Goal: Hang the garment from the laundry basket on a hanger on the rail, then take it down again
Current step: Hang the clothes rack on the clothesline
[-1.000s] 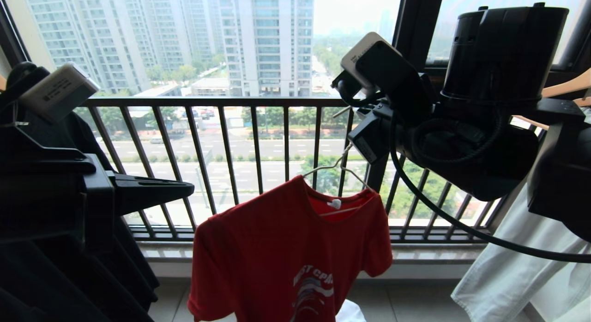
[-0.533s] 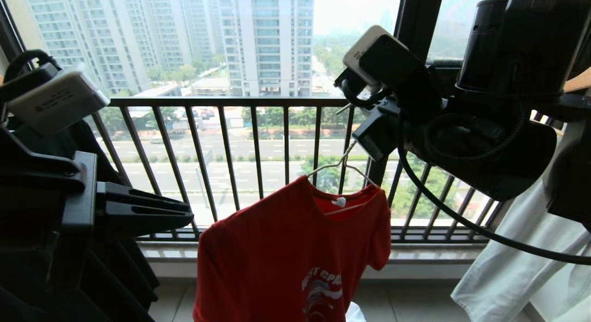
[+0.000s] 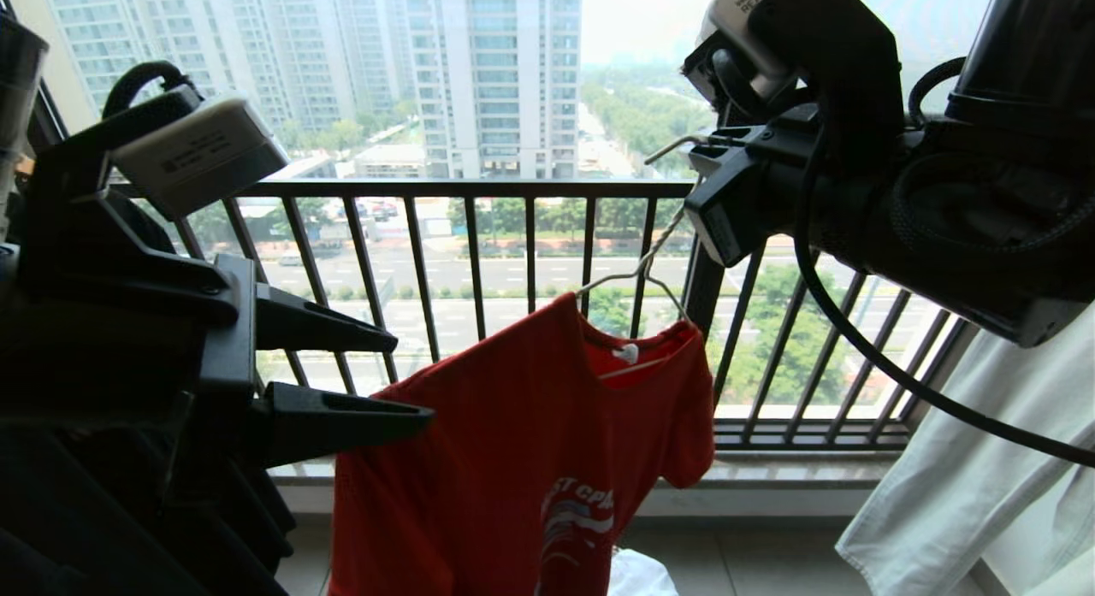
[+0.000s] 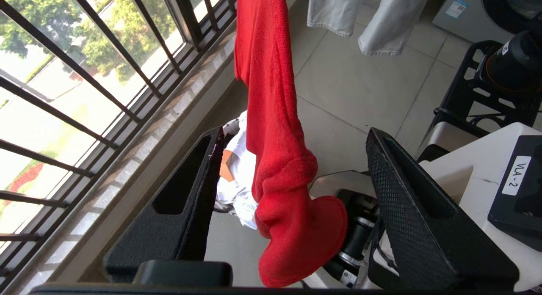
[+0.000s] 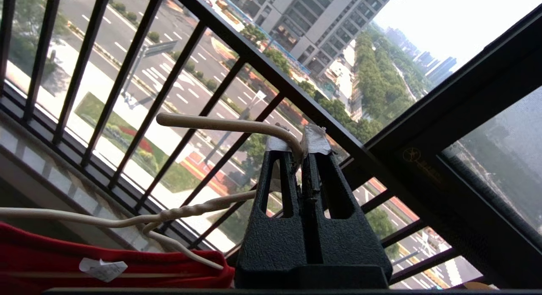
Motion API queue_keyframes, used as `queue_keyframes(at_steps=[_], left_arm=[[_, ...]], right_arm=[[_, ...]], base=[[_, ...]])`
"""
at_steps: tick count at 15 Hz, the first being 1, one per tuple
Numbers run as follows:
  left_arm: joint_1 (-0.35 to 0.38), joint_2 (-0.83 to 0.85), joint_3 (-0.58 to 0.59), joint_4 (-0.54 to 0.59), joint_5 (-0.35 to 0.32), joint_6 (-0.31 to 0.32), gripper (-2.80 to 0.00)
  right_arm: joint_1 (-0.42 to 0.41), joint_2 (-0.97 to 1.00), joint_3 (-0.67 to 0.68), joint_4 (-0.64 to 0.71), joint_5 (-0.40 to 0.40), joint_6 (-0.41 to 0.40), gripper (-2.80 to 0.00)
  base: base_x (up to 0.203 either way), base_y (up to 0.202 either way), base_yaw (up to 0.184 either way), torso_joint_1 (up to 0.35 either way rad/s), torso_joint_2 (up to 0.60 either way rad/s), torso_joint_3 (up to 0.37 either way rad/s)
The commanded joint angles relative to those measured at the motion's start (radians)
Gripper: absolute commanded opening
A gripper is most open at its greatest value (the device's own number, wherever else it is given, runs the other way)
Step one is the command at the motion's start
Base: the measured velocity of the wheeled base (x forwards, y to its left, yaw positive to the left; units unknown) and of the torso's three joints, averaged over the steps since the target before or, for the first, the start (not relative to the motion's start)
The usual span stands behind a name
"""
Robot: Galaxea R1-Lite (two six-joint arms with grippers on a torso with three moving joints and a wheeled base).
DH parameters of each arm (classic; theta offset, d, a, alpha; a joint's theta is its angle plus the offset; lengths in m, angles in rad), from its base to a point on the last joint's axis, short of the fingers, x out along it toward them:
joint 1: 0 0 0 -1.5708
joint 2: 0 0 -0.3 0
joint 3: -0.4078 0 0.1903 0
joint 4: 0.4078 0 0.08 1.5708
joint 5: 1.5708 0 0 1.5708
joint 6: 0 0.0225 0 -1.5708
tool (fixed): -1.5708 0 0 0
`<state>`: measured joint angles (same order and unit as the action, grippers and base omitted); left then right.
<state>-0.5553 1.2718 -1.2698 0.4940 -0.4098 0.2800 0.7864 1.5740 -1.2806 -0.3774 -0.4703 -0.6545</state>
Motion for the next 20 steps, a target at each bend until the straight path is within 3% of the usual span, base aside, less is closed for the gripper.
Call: queue_keyframes(at_steps=[1,12,13,20], left_arm=[[-0.011,0.041,-0.008,0.0,-0.001,0.002,0.0],[-0.023,0.089,0.044,-0.112,0.003,-0.007,0.0],[-0.024,0.087,0.046,-0.114,0.002,-0.008,-2.8],[-0.037,0.085,0.052,-0.114,0.003,-0.001,-2.8]], right_arm=[[-0.001,-0.009,0.0,-0.002,0.004,0.01,-2.8],[0.001,-0.006,-0.011,-0.003,0.022,0.049,-2.8],[0.001,-0.005,-0.018,-0.003,0.022,0.049,-2.8],[0.001,0.003,-0.049,-0.003,0.021,0.047,-2.8]], base=[[0.0,0.0,0.0,0.0,0.0,0.0],[0.0,0.0,0.0,0.0,0.0,0.0],[0.0,0.0,0.0,0.0,0.0,0.0],[0.0,0.0,0.0,0.0,0.0,0.0]])
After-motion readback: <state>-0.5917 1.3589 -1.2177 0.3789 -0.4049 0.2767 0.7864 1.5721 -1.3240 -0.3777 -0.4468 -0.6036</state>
